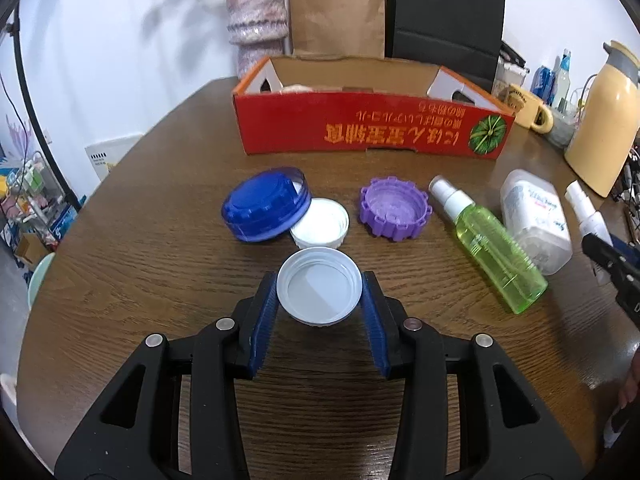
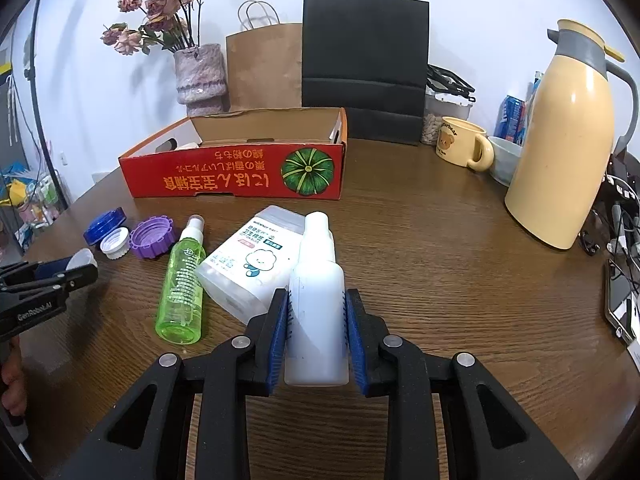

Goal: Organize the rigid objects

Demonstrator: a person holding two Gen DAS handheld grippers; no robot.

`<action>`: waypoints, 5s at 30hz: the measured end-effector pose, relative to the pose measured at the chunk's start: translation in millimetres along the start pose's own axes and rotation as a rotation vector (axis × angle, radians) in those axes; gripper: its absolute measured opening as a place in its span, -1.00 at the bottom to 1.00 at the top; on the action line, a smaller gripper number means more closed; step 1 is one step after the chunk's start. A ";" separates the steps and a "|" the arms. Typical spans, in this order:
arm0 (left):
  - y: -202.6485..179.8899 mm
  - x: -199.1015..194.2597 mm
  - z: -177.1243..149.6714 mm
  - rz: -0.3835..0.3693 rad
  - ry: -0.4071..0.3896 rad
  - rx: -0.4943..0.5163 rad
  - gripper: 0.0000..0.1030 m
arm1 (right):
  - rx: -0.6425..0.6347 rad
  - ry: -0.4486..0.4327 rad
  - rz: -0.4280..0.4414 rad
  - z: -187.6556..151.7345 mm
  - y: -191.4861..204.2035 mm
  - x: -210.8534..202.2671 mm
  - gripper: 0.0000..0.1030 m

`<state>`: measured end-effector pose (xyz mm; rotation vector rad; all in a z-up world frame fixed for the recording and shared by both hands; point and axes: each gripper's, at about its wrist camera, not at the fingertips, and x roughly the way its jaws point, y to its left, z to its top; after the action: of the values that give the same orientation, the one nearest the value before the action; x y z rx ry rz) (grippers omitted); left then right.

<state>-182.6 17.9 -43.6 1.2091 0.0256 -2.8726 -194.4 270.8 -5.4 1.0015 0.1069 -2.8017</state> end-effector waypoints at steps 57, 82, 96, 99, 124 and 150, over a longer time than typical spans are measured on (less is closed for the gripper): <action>-10.9 -23.9 117.6 0.026 -0.201 -0.038 -0.28 | -0.043 -0.185 0.153 127.3 74.2 18.2 -0.41; 3.5 31.2 185.7 0.062 -0.213 -0.109 -0.28 | -0.031 -0.154 0.149 189.3 83.7 93.7 -0.41; 7.1 74.6 212.8 0.083 -0.165 -0.100 -0.28 | -0.041 -0.062 0.129 208.4 73.3 148.0 -0.41; 6.4 83.2 215.8 0.087 -0.154 -0.090 -0.28 | -0.047 -0.038 0.130 209.9 71.5 158.6 -0.41; 17.9 105.8 220.6 0.088 -0.122 -0.107 1.00 | -0.008 0.058 0.063 206.8 53.3 187.3 1.00; 19.5 84.8 216.7 0.083 -0.164 -0.123 1.00 | -0.049 0.007 0.066 205.6 60.7 164.1 1.00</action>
<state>-396.2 -8.4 47.1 0.9292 0.1424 -2.8400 -436.6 164.6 48.6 0.9852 0.1400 -2.7226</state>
